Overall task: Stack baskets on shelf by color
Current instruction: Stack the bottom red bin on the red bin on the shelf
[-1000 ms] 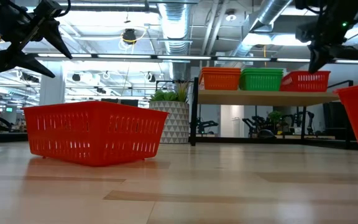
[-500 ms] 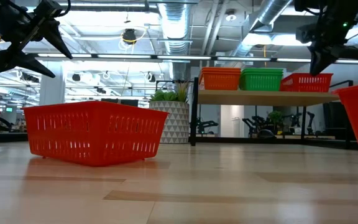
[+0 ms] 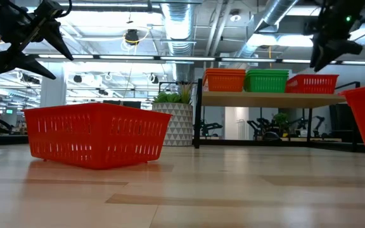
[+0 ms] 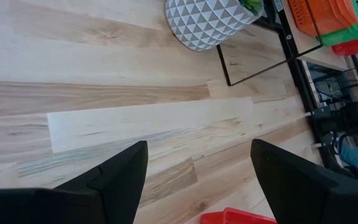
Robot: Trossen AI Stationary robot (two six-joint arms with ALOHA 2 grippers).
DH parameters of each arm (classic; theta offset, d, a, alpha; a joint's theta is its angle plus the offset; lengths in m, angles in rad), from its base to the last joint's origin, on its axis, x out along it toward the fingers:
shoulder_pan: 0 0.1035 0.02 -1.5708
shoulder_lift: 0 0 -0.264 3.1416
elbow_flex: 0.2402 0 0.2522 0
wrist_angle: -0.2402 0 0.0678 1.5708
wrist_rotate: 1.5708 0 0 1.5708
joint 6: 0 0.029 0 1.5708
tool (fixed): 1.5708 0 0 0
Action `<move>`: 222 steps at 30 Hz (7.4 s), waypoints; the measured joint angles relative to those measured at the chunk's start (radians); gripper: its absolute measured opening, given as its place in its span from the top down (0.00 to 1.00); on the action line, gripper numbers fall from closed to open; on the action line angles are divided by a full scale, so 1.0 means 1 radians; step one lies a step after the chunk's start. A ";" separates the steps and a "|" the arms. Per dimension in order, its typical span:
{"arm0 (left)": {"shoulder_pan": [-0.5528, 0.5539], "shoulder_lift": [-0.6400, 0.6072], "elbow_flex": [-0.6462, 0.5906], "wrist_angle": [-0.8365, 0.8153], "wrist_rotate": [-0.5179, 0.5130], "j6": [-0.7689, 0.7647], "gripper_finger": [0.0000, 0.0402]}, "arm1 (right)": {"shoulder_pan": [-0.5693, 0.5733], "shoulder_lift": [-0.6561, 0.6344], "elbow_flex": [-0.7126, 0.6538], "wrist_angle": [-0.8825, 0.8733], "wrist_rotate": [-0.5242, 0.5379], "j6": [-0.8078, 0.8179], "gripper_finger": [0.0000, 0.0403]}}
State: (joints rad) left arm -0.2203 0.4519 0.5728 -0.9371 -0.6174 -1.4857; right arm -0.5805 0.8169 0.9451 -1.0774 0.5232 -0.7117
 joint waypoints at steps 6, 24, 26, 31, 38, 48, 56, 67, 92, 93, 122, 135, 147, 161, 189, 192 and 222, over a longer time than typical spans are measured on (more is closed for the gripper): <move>0.000 0.000 0.000 -0.001 0.000 0.000 0.32 | 0.004 0.000 0.103 -0.024 -0.003 0.102 0.50; 0.000 0.000 0.000 0.000 0.003 0.000 0.32 | 0.440 0.042 0.255 -0.096 -0.625 0.986 0.46; 0.000 0.000 0.000 0.000 0.003 0.000 0.32 | 0.564 0.078 0.254 -0.094 -0.640 1.079 0.47; 0.000 0.000 0.000 0.001 0.004 -0.001 0.32 | 0.878 0.186 0.252 -0.024 -0.633 1.267 0.47; 0.000 0.000 0.000 0.009 0.004 -0.002 0.32 | 1.205 0.357 0.252 0.151 -0.581 1.517 0.49; 0.000 0.000 0.000 0.008 0.011 0.006 0.32 | 1.433 0.597 0.252 0.390 -0.578 1.701 0.49; 0.000 0.000 0.000 0.003 0.011 0.007 0.32 | 1.471 0.758 0.263 0.508 -0.591 1.641 0.50; 0.000 0.000 0.000 0.000 0.064 0.006 0.32 | 1.505 0.926 0.378 0.503 -0.598 1.450 0.50; 0.000 0.000 0.000 -0.026 0.088 0.011 0.32 | 1.555 1.099 0.470 0.475 -0.465 1.410 0.50; 0.000 0.000 0.000 -0.025 0.089 0.011 0.32 | 1.555 1.103 0.470 0.484 -0.464 1.409 0.50; 0.000 0.000 0.000 -0.053 0.096 0.041 0.32 | 1.482 1.165 0.471 0.475 -0.465 1.409 0.96; 0.000 0.000 0.000 -0.060 0.069 0.053 0.32 | 1.406 0.827 0.469 0.145 -0.363 1.419 0.99; 0.000 0.000 0.000 -0.060 0.062 0.052 0.32 | 1.153 0.369 0.469 -0.018 0.093 1.080 1.00; 0.000 0.000 0.000 -0.060 0.061 0.046 0.32 | 0.638 0.147 0.469 -0.196 0.216 0.467 1.00; 0.000 0.000 0.000 -0.060 0.015 0.021 0.32 | 0.149 0.044 0.278 -0.269 0.076 0.069 1.00; 0.000 0.000 0.000 -0.060 0.014 0.006 0.32 | 0.126 0.024 0.252 -0.223 0.066 0.018 1.00; 0.000 0.000 0.000 -0.060 0.002 -0.026 0.32 | -0.191 0.003 0.188 -0.113 -0.264 -0.190 0.99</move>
State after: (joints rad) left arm -0.2201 0.4515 0.5728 -0.9970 -0.6150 -1.5120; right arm -0.7712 0.8204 1.1336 -1.1907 0.2594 -0.9014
